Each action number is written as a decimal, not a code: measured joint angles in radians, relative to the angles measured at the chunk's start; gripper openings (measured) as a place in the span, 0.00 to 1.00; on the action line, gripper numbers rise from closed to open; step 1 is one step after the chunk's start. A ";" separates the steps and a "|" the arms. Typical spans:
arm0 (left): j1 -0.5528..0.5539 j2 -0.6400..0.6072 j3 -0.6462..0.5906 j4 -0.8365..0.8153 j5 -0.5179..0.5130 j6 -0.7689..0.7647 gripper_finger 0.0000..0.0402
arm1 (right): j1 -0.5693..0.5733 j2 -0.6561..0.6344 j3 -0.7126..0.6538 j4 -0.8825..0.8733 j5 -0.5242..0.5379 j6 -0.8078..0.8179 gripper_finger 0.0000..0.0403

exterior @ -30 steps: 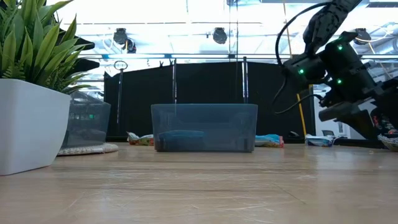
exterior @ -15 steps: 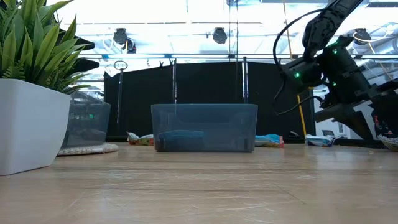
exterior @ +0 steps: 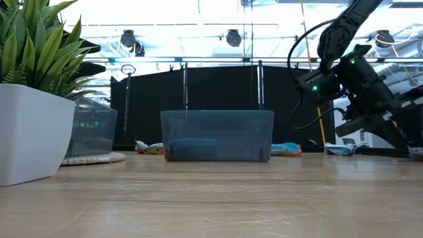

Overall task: Pick and place Granola Bars by type
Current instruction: Put the blue granola bar into the top black bin

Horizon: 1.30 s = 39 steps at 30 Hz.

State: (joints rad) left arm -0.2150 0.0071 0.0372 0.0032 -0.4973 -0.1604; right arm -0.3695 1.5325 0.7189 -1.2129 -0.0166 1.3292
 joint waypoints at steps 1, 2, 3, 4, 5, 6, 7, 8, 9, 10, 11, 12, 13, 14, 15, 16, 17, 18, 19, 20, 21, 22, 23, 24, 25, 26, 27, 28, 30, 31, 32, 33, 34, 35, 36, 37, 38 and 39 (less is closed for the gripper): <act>0.000 0.000 0.000 0.000 0.000 0.000 0.90 | 0.000 0.000 0.000 0.000 0.005 0.004 0.24; 0.000 0.000 0.000 0.000 0.000 0.000 0.90 | 0.000 0.000 0.000 0.000 0.008 0.008 0.22; 0.000 0.000 0.000 0.000 0.000 0.000 0.90 | 0.000 0.000 0.000 0.000 0.009 0.014 0.19; 0.000 0.000 0.000 0.000 0.000 0.000 0.90 | 0.000 0.000 0.000 0.000 0.011 0.021 0.16; 0.000 0.000 0.000 0.000 0.000 0.000 0.90 | 0.000 0.000 0.000 0.000 0.011 0.024 0.13; 0.000 0.000 0.000 0.000 0.000 0.000 0.90 | 0.000 0.000 0.000 0.000 0.011 0.025 0.09; 0.000 0.000 0.000 0.000 0.000 0.000 0.90 | 0.000 0.000 0.000 0.001 0.011 0.024 0.06; 0.000 0.000 0.000 0.000 0.000 0.000 0.90 | 0.000 0.000 0.000 0.001 0.011 0.024 0.03; 0.000 0.000 0.000 0.000 0.000 0.000 0.90 | 0.000 0.000 0.000 0.002 0.011 0.023 0.02; 0.000 0.000 0.000 0.000 0.000 0.000 0.90 | 0.001 0.000 0.000 0.006 0.011 0.023 0.01; 0.000 0.000 0.000 0.000 0.000 0.000 0.90 | 0.002 0.000 0.000 0.012 0.010 0.023 0.02; 0.000 0.000 0.000 0.000 0.000 0.000 0.90 | 0.002 0.000 0.000 0.022 0.007 0.020 0.02; 0.000 0.000 0.000 0.000 0.000 0.000 0.90 | 0.003 0.000 0.000 0.034 -0.005 0.015 0.01; 0.000 0.000 0.000 0.000 0.000 0.000 0.90 | 0.003 -0.001 0.000 0.050 -0.014 0.010 0.01; 0.000 0.000 0.000 0.000 0.000 0.000 0.90 | 0.003 -0.003 0.002 0.086 -0.026 -0.001 0.01; 0.000 0.000 0.000 0.000 0.000 0.000 0.90 | 0.003 0.002 0.003 0.077 -0.037 -0.006 0.01; 0.000 0.000 0.000 0.000 0.000 0.000 0.90 | 0.004 0.002 0.010 0.083 -0.041 -0.012 0.00; 0.000 0.000 0.000 0.000 0.000 0.000 0.90 | 0.009 -0.001 0.029 0.094 -0.040 -0.013 0.00; 0.000 0.000 0.000 0.000 0.000 0.000 0.90 | 0.013 -0.002 0.048 0.107 -0.037 -0.014 0.00; 0.000 0.000 0.000 0.000 0.000 0.000 0.90 | 0.019 -0.003 0.064 0.110 -0.030 -0.022 0.00; 0.000 0.000 0.000 0.000 0.000 0.000 0.90 | 0.023 -0.005 0.076 0.097 -0.022 -0.030 0.00; 0.000 0.000 0.000 0.000 0.000 0.000 0.90 | 0.026 -0.006 0.088 0.085 -0.013 -0.037 0.00; 0.000 0.000 0.000 0.000 0.000 0.000 0.90 | 0.026 -0.006 0.100 0.080 -0.009 -0.040 0.00; 0.000 0.000 0.000 0.000 0.000 0.000 0.90 | 0.024 -0.007 0.109 0.084 -0.004 -0.042 0.00; 0.000 0.000 0.000 0.000 0.000 0.000 0.90 | 0.024 -0.007 0.114 0.082 0.000 -0.047 0.00; 0.000 0.000 0.000 0.000 0.000 0.000 0.90 | 0.024 -0.007 0.116 0.072 0.007 -0.052 0.00; 0.000 0.000 0.000 0.000 0.000 0.000 0.90 | 0.024 -0.007 0.118 0.058 0.008 -0.057 0.00; 0.000 0.000 0.000 0.000 0.000 0.000 0.90 | 0.024 -0.007 0.119 0.051 0.008 -0.058 0.00; 0.000 0.000 0.000 0.000 0.000 0.000 0.90 | 0.029 -0.007 0.122 0.048 0.004 -0.059 0.00; 0.000 0.000 0.000 0.000 0.000 0.000 0.90 | 0.032 -0.007 0.123 0.043 -0.005 -0.063 0.00; 0.000 0.000 0.000 0.000 0.000 0.000 0.90 | 0.037 -0.007 0.126 0.030 -0.010 -0.069 0.00; 0.000 0.000 0.000 0.000 0.000 0.000 0.90 | 0.043 -0.007 0.133 0.018 -0.011 -0.073 0.00; 0.000 0.000 0.000 0.000 0.000 0.000 0.90 | 0.047 -0.007 0.143 0.008 -0.011 -0.079 0.00; 0.000 0.000 0.000 0.000 0.000 0.000 0.90 | 0.050 -0.007 0.156 -0.002 -0.012 -0.082 0.00; 0.000 0.000 0.000 0.000 0.000 0.000 0.90 | 0.052 -0.007 0.168 -0.015 -0.012 -0.085 0.00; 0.000 0.000 0.000 0.000 0.000 0.000 0.90 | 0.052 -0.007 0.181 -0.030 -0.012 -0.091 0.00; 0.000 0.000 0.000 0.000 0.000 0.000 0.90 | 0.052 -0.007 0.196 -0.045 -0.012 -0.101 0.00; 0.000 0.000 0.000 0.000 0.000 0.000 0.90 | 0.052 -0.007 0.215 -0.058 -0.012 -0.114 0.00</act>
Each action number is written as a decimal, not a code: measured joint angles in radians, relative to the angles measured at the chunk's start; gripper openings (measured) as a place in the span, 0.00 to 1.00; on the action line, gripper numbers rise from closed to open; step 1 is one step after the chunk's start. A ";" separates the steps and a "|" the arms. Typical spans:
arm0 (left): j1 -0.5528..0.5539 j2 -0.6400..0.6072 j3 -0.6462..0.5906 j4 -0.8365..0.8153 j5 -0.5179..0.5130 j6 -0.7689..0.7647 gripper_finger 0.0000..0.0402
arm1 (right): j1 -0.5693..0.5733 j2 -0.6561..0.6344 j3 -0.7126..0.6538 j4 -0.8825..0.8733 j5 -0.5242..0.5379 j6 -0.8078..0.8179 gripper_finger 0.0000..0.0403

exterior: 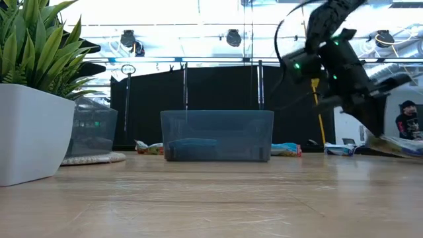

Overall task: Pick and place Granola Bars by type
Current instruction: Put the blue granola bar into the top black bin

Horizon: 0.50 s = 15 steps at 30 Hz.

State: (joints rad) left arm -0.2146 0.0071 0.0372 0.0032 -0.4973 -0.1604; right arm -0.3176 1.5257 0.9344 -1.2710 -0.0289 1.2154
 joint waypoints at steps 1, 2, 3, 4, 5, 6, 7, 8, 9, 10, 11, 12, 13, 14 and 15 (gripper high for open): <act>0.000 0.000 0.000 0.000 0.000 0.000 0.90 | 0.000 0.000 0.021 -0.010 0.000 -0.010 0.00; 0.000 0.000 0.000 0.000 0.000 0.000 0.90 | 0.000 0.000 0.041 -0.024 0.000 -0.020 0.00; 0.000 0.000 0.000 0.000 0.000 0.000 0.90 | 0.000 0.000 0.059 -0.041 0.001 -0.027 0.00; 0.000 0.000 0.000 0.000 0.000 0.000 0.90 | 0.000 0.000 0.078 -0.061 0.003 -0.031 0.00; 0.000 0.000 0.000 0.000 0.000 0.000 0.90 | 0.000 0.000 0.096 -0.078 0.004 -0.034 0.00; 0.000 0.000 0.000 0.000 0.000 0.000 0.90 | 0.000 0.000 0.113 -0.090 0.005 -0.037 0.00; 0.000 0.000 0.000 0.000 0.000 0.000 0.90 | 0.000 0.000 0.130 -0.104 0.005 -0.042 0.00; 0.000 0.000 0.000 0.000 0.000 0.000 0.90 | 0.003 0.000 0.147 -0.122 0.005 -0.044 0.00; 0.000 0.000 0.000 0.000 0.000 0.000 0.90 | 0.006 0.000 0.164 -0.139 0.005 -0.045 0.00; 0.000 0.000 0.000 0.000 0.000 0.000 0.90 | 0.010 0.000 0.182 -0.155 0.005 -0.045 0.00; 0.000 0.000 0.000 0.000 0.000 0.000 0.90 | 0.013 0.000 0.200 -0.167 0.003 -0.046 0.00; 0.000 0.000 0.000 0.000 0.000 0.000 0.90 | 0.017 0.000 0.217 -0.180 0.001 -0.046 0.00; 0.000 0.000 0.000 0.000 0.000 0.000 0.90 | 0.021 0.000 0.235 -0.193 -0.004 -0.046 0.00; 0.000 0.000 0.000 0.000 0.000 0.000 0.90 | 0.025 0.000 0.255 -0.205 -0.017 -0.043 0.00; 0.000 0.000 0.000 0.000 0.000 0.000 0.90 | 0.030 0.000 0.276 -0.213 -0.029 -0.041 0.00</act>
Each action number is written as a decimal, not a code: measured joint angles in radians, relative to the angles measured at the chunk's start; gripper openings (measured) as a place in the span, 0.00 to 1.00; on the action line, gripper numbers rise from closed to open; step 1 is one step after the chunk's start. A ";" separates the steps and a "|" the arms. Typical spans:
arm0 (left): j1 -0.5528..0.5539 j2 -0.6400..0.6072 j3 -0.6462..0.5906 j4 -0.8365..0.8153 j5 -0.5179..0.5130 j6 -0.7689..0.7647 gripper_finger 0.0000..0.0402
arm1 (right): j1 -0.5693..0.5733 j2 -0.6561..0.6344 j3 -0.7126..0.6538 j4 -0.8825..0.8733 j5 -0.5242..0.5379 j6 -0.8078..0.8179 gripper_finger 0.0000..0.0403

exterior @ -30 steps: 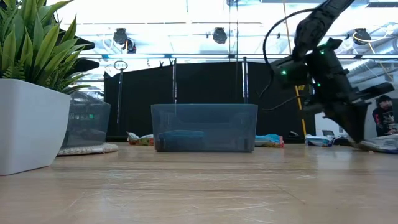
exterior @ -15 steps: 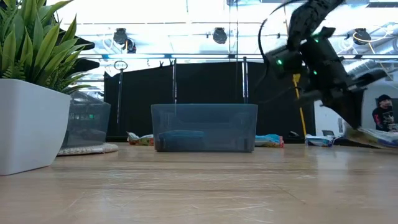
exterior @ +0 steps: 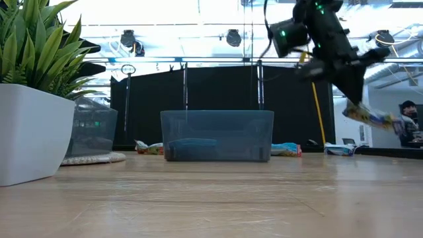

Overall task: Pick and place Granola Bars by type
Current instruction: Put the blue granola bar into the top black bin

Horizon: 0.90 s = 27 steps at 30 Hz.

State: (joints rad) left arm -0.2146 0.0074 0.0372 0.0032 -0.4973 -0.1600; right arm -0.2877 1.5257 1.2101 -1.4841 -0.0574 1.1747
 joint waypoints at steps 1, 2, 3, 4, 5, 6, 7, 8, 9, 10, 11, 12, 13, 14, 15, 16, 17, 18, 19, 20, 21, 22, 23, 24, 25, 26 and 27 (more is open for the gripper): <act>0.000 0.000 0.000 0.000 0.000 0.000 0.90 | 0.006 0.000 0.023 -0.010 -0.013 0.004 0.00; 0.000 0.000 0.000 0.000 0.000 0.000 0.90 | 0.013 0.000 0.046 -0.022 -0.023 0.011 0.00; 0.000 0.000 0.000 0.000 0.000 0.000 0.90 | 0.020 0.000 0.070 -0.033 -0.031 0.016 0.00; 0.000 0.000 0.000 0.000 0.000 0.000 0.90 | 0.026 0.000 0.097 -0.043 -0.042 0.021 0.00; 0.000 0.000 0.000 0.000 0.000 0.000 0.90 | 0.032 0.000 0.124 -0.050 -0.050 0.030 0.00; 0.000 0.000 0.000 0.000 0.000 0.000 0.90 | 0.038 0.000 0.149 -0.054 -0.052 0.039 0.00; 0.000 0.000 0.000 0.000 0.000 0.000 0.90 | 0.045 0.000 0.178 -0.058 -0.052 0.042 0.00; 0.000 0.000 0.000 0.000 0.000 0.000 0.90 | 0.051 0.000 0.207 -0.064 -0.052 0.045 0.00; 0.000 0.000 0.000 0.000 0.000 0.000 0.90 | 0.058 0.000 0.236 -0.073 -0.052 0.053 0.00; 0.000 0.000 0.000 0.000 0.000 0.000 0.90 | 0.064 0.000 0.263 -0.081 -0.052 0.062 0.00; 0.000 0.000 0.000 0.000 0.000 0.000 0.90 | 0.070 0.000 0.285 -0.085 -0.052 0.068 0.00; 0.000 0.000 0.000 0.000 0.000 0.000 0.90 | 0.077 0.000 0.305 -0.087 -0.052 0.072 0.00; 0.000 0.000 0.000 0.000 0.000 0.000 0.90 | 0.085 0.000 0.325 -0.087 -0.052 0.078 0.00; 0.000 0.000 0.000 0.000 0.000 0.000 0.90 | 0.092 0.000 0.343 -0.086 -0.052 0.084 0.00; 0.000 0.000 0.000 0.000 0.000 0.000 0.90 | 0.100 0.000 0.360 -0.086 -0.051 0.088 0.00; 0.000 0.000 0.000 0.000 0.000 0.000 0.90 | 0.109 0.000 0.375 -0.087 -0.049 0.094 0.00; 0.000 0.000 0.000 0.000 0.000 0.000 0.90 | 0.118 0.000 0.390 -0.088 -0.048 0.096 0.00; 0.000 0.000 0.000 0.000 0.000 0.000 0.90 | 0.127 0.000 0.404 -0.088 -0.047 0.096 0.00; 0.000 0.000 0.000 0.000 0.000 0.000 0.90 | 0.135 0.000 0.419 -0.087 -0.047 0.096 0.00; 0.000 0.000 0.000 0.000 0.000 0.000 0.90 | 0.144 0.000 0.432 -0.087 -0.047 0.097 0.00; 0.000 0.000 0.000 0.000 0.000 0.000 0.90 | 0.152 0.000 0.443 -0.087 -0.045 0.097 0.00; 0.000 0.000 0.000 0.000 0.000 0.000 0.90 | 0.160 0.000 0.454 -0.087 -0.041 0.096 0.00; 0.000 0.000 0.000 0.000 0.000 0.000 0.90 | 0.168 0.000 0.465 -0.088 -0.031 0.092 0.00; 0.000 0.000 0.000 0.000 0.000 0.000 0.90 | 0.174 0.000 0.476 -0.088 -0.024 0.089 0.00; 0.000 0.000 0.000 0.000 0.000 0.000 0.90 | 0.177 -0.002 0.488 -0.087 -0.022 0.083 0.00; 0.000 0.000 0.000 0.000 0.000 0.000 0.90 | 0.180 -0.010 0.495 -0.085 -0.018 0.075 0.00; 0.000 0.000 0.000 0.000 0.000 0.000 0.90 | 0.182 -0.014 0.503 -0.084 -0.013 0.073 0.00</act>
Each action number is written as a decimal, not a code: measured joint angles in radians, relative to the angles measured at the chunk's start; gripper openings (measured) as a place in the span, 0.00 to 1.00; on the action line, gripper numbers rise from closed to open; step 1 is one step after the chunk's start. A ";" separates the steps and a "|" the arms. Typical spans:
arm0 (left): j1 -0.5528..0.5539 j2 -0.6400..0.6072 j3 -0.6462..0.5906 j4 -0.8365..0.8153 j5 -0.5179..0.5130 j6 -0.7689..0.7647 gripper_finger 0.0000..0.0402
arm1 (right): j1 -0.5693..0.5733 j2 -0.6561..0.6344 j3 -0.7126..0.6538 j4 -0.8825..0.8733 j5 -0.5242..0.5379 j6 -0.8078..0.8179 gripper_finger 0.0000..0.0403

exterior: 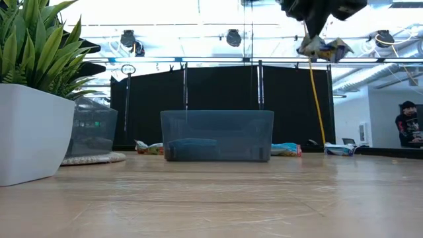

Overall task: Pick and place Granola Bars by type
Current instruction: Put the blue granola bar into the top black bin

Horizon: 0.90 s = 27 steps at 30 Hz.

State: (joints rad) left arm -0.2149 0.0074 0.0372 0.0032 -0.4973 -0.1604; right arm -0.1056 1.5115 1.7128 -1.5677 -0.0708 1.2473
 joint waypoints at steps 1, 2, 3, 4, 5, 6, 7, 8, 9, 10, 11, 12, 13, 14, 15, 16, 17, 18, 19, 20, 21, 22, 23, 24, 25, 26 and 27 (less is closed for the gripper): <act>0.000 0.000 0.000 0.000 0.000 0.000 0.90 | 0.003 -0.004 0.007 0.002 0.009 0.000 0.00; 0.000 0.000 0.000 0.000 0.000 0.000 0.90 | 0.005 -0.012 0.012 0.000 0.018 -0.003 0.00; 0.000 0.000 0.000 0.000 0.000 0.000 0.90 | 0.007 -0.022 0.013 0.001 0.021 -0.006 0.00; 0.000 0.000 0.000 0.000 0.000 0.000 0.90 | 0.009 -0.029 0.016 0.006 0.022 -0.008 0.00; 0.000 0.000 0.000 0.000 0.000 0.000 0.90 | 0.010 -0.039 0.016 0.009 0.024 -0.008 0.00; 0.000 0.000 0.000 0.000 0.000 0.000 0.90 | 0.010 -0.050 0.016 0.007 0.025 -0.007 0.00; 0.000 0.000 0.000 0.000 0.000 0.000 0.90 | 0.010 -0.060 0.016 0.003 0.029 -0.007 0.00; 0.000 0.000 0.000 0.000 0.000 0.000 0.90 | 0.012 -0.069 0.016 0.003 0.037 -0.006 0.00; 0.000 0.000 0.000 0.000 0.000 0.000 0.90 | 0.016 -0.079 0.016 0.002 0.044 -0.002 0.00; 0.000 0.000 0.000 0.000 0.000 0.000 0.90 | 0.017 -0.089 0.016 0.002 0.047 0.002 0.00; 0.000 0.000 0.000 0.000 0.000 0.000 0.90 | 0.016 -0.096 0.016 0.003 0.048 0.003 0.00; 0.000 0.000 0.000 0.000 0.000 0.000 0.90 | 0.016 -0.099 0.016 0.005 0.048 0.004 0.00; 0.000 0.000 0.000 0.000 0.000 0.000 0.90 | 0.016 -0.101 0.016 0.006 0.048 0.004 0.00; 0.000 0.000 0.000 0.000 0.000 0.000 0.90 | 0.016 -0.101 0.016 0.010 0.049 0.001 0.00; 0.000 0.000 0.000 0.000 0.000 0.000 0.90 | 0.016 -0.100 0.016 0.022 0.050 -0.002 0.00; 0.000 0.000 0.000 0.000 0.000 0.000 0.90 | 0.016 -0.099 0.016 0.041 0.051 -0.007 0.00; 0.000 0.000 0.000 0.000 0.000 0.000 0.90 | 0.016 -0.099 0.015 0.071 0.053 -0.013 0.00; 0.000 0.000 0.000 0.000 0.000 0.000 0.90 | 0.014 -0.101 0.007 0.116 0.058 -0.017 0.00; 0.000 0.000 0.000 0.000 0.000 0.000 0.90 | 0.011 -0.102 -0.006 0.172 0.060 -0.020 0.00; 0.000 0.000 0.000 0.000 0.000 0.000 0.90 | 0.006 -0.102 -0.022 0.235 0.059 -0.025 0.00; 0.000 0.000 0.000 0.000 0.000 0.000 0.90 | 0.001 -0.100 -0.041 0.300 0.053 -0.029 0.00; 0.000 0.000 0.000 0.000 0.000 0.000 0.90 | -0.004 -0.099 -0.065 0.367 0.047 -0.031 0.00; 0.000 0.000 0.000 0.000 0.000 0.000 0.90 | -0.008 -0.099 -0.090 0.429 0.045 -0.030 0.00; 0.000 0.000 0.000 0.000 0.000 0.000 0.90 | -0.015 -0.099 -0.115 0.489 0.043 -0.030 0.00; 0.000 0.000 0.000 0.000 0.000 0.000 0.90 | -0.021 -0.099 -0.139 0.544 0.039 -0.030 0.00; 0.000 0.000 0.000 0.000 0.000 0.000 0.90 | -0.027 -0.099 -0.163 0.594 0.037 -0.029 0.00; 0.000 0.000 0.000 0.000 0.000 0.000 0.90 | -0.034 -0.099 -0.186 0.632 0.032 -0.025 0.00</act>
State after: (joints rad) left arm -0.2148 0.0072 0.0370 0.0032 -0.4973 -0.1603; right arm -0.1392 1.4124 1.5264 -0.9355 -0.0383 1.2224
